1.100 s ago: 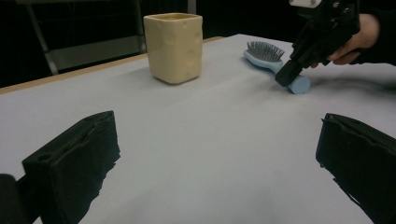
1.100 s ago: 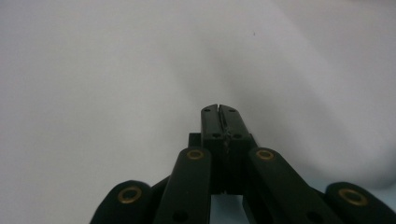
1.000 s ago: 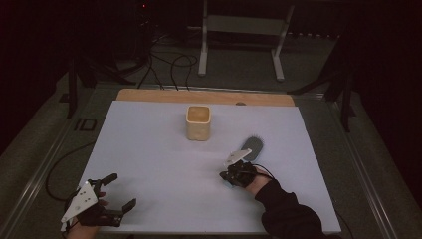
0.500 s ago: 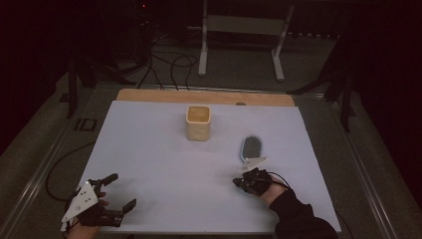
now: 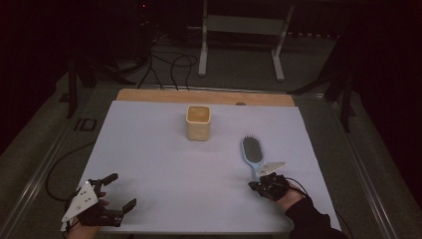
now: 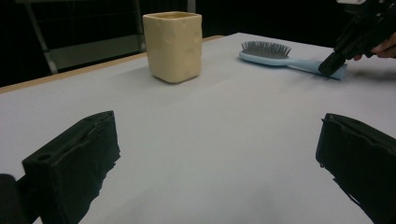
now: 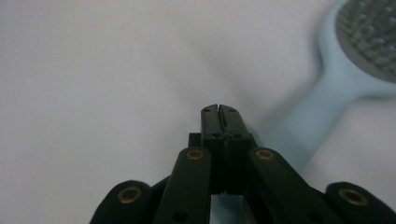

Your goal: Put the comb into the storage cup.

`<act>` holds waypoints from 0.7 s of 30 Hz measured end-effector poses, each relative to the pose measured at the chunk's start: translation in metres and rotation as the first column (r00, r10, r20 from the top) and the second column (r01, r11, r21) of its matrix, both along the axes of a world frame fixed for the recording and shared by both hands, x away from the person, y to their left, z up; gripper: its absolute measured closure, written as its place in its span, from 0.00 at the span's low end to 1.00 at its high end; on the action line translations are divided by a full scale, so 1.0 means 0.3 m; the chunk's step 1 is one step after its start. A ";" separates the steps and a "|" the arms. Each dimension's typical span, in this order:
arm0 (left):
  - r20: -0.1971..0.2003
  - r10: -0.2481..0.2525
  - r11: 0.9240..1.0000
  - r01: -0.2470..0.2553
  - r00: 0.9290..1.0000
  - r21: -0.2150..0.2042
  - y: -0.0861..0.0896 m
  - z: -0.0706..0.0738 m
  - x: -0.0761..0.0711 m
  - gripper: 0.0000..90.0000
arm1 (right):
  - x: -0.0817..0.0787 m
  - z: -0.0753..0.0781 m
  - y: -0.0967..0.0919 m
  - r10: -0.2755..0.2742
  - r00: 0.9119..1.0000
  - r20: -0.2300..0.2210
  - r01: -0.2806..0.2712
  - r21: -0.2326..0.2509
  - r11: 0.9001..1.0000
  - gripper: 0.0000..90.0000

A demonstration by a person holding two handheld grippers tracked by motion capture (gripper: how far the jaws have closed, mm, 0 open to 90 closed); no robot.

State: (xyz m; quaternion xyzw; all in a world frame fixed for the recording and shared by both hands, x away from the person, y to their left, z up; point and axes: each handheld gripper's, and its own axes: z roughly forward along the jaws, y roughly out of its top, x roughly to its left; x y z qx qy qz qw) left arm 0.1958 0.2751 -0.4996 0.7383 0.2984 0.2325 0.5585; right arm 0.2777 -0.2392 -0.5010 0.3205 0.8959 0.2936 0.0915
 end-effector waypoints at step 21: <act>0.000 0.001 1.000 -0.001 1.000 0.006 -0.001 -0.002 0.003 0.00 | -0.020 -0.006 -0.155 -0.117 0.993 0.008 0.117 -0.013 0.993 1.00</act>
